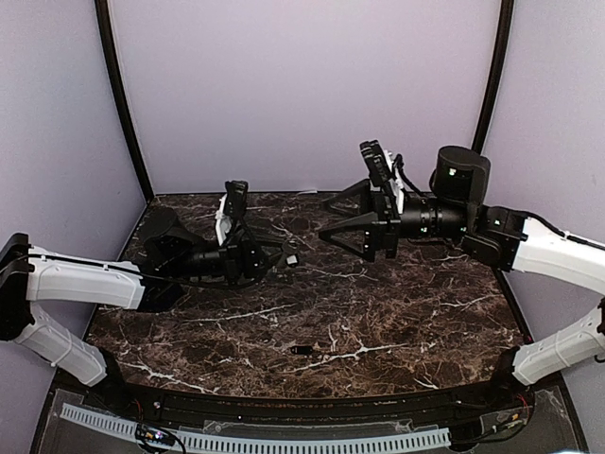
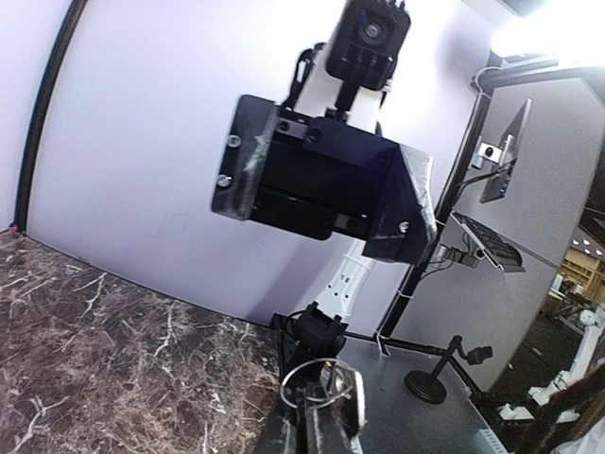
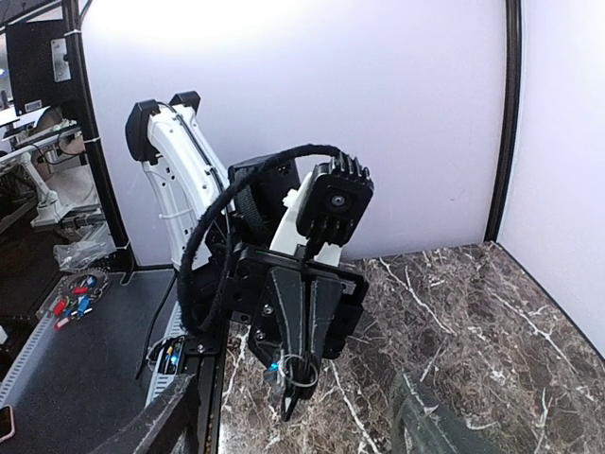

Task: Remove the keys from the keyring

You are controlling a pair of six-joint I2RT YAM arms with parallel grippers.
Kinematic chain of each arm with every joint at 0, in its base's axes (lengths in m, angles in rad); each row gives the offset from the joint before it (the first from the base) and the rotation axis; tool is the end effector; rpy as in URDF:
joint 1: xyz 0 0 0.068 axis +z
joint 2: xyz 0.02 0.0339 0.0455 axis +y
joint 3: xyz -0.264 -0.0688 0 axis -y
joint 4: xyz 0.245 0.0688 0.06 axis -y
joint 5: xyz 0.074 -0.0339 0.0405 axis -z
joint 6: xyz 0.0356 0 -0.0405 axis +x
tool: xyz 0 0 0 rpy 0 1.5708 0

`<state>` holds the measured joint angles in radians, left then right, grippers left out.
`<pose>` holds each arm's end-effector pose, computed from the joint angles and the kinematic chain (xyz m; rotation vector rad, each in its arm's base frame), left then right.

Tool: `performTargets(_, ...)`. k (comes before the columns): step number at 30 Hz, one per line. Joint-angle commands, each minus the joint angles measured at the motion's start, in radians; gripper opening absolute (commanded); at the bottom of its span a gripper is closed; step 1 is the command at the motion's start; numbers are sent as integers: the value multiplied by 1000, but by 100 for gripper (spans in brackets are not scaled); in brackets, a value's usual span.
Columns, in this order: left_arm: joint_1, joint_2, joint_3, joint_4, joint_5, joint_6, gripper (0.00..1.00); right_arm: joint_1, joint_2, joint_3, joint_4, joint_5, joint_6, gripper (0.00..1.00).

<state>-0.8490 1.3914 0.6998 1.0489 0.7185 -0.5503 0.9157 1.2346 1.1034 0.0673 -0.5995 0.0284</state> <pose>0.1769 -0.2364 0.2985 0.8988 1.1939 -1.5970 0.1588 0.2397 0.3836 -1.1727 1.3214 1.1909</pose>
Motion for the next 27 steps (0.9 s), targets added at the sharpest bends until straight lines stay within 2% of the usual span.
performTargets(1,-1,-110,-52,-7,-216,155,0,0,-59,-129,285,70,121,69)
performTargets(4,-7,-162,-75,-22,-356,243,0,8,-74,-201,376,133,200,67)
performTargets(7,-18,-168,-97,23,-431,299,0,30,-54,-251,475,156,267,67)
performTargets(11,-25,-145,-83,68,-469,307,0,83,16,-236,516,206,291,65)
performTargets(13,-31,-135,-70,82,-490,302,0,116,50,-209,499,261,242,65)
performTargets(17,-55,-122,-45,61,-509,372,0,144,118,-144,467,303,226,65)
performTargets(20,-64,-120,-21,0,-453,492,0,144,146,-153,544,282,272,66)
performTargets(23,-76,-141,26,-148,-415,644,0,134,170,-159,578,265,309,66)
performTargets(27,-89,-176,114,-343,-412,796,0,83,193,-239,801,125,444,65)
